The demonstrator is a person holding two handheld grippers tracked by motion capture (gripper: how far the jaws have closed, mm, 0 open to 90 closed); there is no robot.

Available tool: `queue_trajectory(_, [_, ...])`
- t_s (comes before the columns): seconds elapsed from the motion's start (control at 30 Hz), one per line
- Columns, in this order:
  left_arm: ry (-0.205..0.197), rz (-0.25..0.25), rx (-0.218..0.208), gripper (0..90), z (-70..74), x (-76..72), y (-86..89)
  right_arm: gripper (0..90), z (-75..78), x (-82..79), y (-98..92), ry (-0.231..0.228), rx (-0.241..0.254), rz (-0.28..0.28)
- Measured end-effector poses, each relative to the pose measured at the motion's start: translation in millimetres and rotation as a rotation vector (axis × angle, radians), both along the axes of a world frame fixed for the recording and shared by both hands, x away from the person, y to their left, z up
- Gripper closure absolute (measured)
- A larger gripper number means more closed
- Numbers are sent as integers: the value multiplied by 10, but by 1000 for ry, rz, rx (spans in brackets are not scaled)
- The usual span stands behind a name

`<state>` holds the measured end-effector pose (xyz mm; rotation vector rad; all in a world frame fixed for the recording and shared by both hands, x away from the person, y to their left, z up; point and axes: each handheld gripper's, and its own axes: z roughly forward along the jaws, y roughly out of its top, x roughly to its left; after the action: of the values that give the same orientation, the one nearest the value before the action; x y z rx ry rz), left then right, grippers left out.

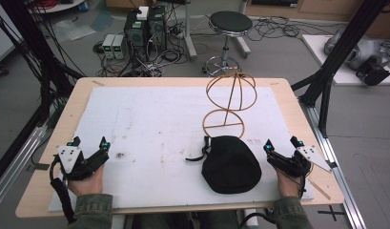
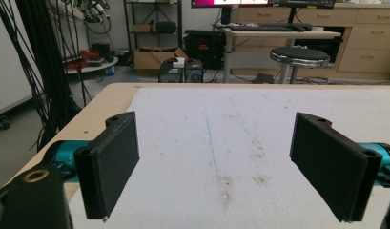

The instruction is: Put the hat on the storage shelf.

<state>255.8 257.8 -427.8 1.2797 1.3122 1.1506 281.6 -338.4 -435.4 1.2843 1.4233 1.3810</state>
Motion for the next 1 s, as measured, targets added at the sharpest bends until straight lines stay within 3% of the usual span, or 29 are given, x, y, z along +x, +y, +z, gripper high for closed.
queue_trajectory(0.17, [1, -2, 0, 171, -4, 6, -2, 24, 39, 6, 67, 4, -2, 46])
queue_trajectory(0.37, [3, -18, -1, 171, -11, 22, -14, 24, 111, 15, 132, 24, 9, 168])
queue_trajectory(0.7, [-2, -24, 1, 172, -12, 24, -7, 24, 171, 9, 250, 45, -23, 337])
queue_trajectory(0.83, [-3, -27, -1, 172, -14, 26, -9, 24, 178, 10, 260, 51, -30, 364])
queue_trajectory(1.0, [-16, -42, 3, 172, -4, 20, -14, 24, 189, 19, 308, 94, -46, 408])
